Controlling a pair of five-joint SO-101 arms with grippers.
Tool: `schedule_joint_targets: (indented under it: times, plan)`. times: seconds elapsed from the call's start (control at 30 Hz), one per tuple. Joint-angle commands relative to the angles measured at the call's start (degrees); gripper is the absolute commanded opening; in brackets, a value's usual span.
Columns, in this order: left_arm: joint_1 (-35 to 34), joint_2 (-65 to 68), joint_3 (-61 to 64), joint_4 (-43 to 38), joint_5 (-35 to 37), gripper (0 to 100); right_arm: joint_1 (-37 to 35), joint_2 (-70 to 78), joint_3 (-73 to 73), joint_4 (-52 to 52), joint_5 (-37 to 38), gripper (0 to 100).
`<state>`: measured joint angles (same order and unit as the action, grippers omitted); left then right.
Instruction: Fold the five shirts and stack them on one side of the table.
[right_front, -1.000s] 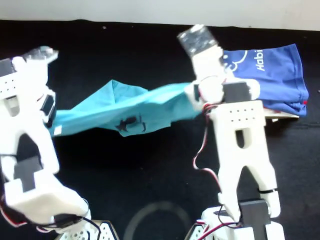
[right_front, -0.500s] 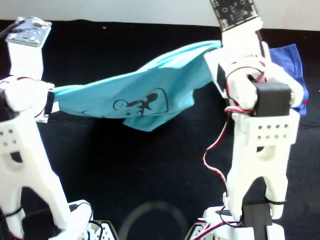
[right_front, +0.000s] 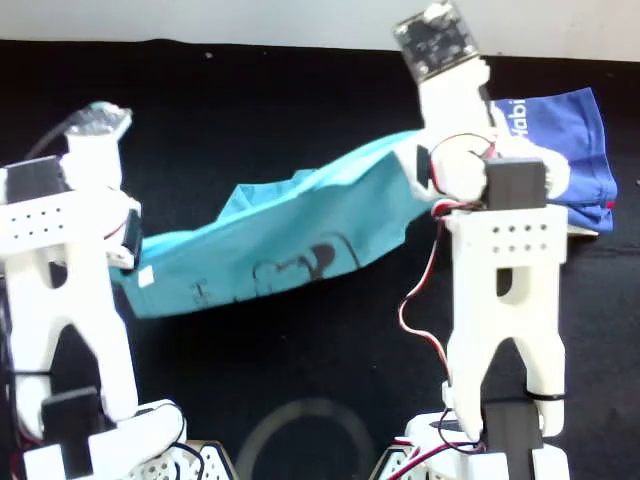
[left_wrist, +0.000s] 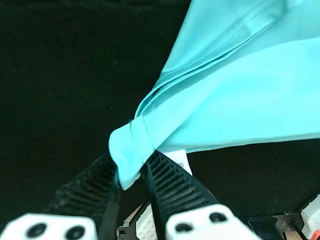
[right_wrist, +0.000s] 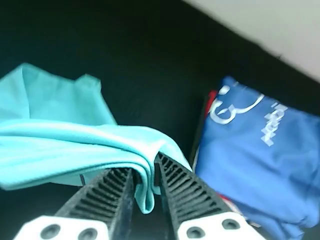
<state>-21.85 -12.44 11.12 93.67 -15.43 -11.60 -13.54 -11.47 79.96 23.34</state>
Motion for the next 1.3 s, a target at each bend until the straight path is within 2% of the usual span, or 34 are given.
schedule_joint_targets:
  times: [0.0, 0.1, 0.3, 0.37, 0.53, 0.77, 0.93, 1.07, 1.27]
  plan:
    - [0.1, 3.4, 4.4, -4.0, 0.0, 1, -2.5, -3.2, 8.1, -2.8, 0.5, 0.6]
    - [0.3, 6.4, 8.6, -8.0, -1.1, 1, -4.1, -8.1, 17.9, -7.1, 0.4, 0.6]
    - [0.1, 10.2, 15.3, -12.8, -8.3, 2, -4.3, -15.7, 35.5, -14.6, 0.2, 0.6]
    - [0.0, 10.4, 16.3, -13.2, -9.8, 5, -4.3, -17.5, 38.5, -15.7, 0.2, 0.6]
    - [-0.4, 10.3, 14.0, -12.7, -9.9, 19, -4.3, -18.9, 40.0, -15.3, 0.2, 0.6]
    - [-5.8, 10.3, 2.5, -7.5, -10.2, 19, -4.3, -18.8, 39.8, -15.6, 0.2, 0.6]
    - [-3.1, 10.3, -4.2, -2.4, -11.7, 19, -4.3, -18.8, 40.0, -15.6, 0.2, 0.6]
    - [0.7, 11.0, -1.5, -2.6, -11.6, 19, -4.3, -18.8, 39.6, -15.6, 0.2, 0.6]
    - [-2.2, 10.4, 10.9, -12.6, -11.5, 19, -4.3, -18.8, 39.5, -15.3, 0.2, 0.6]
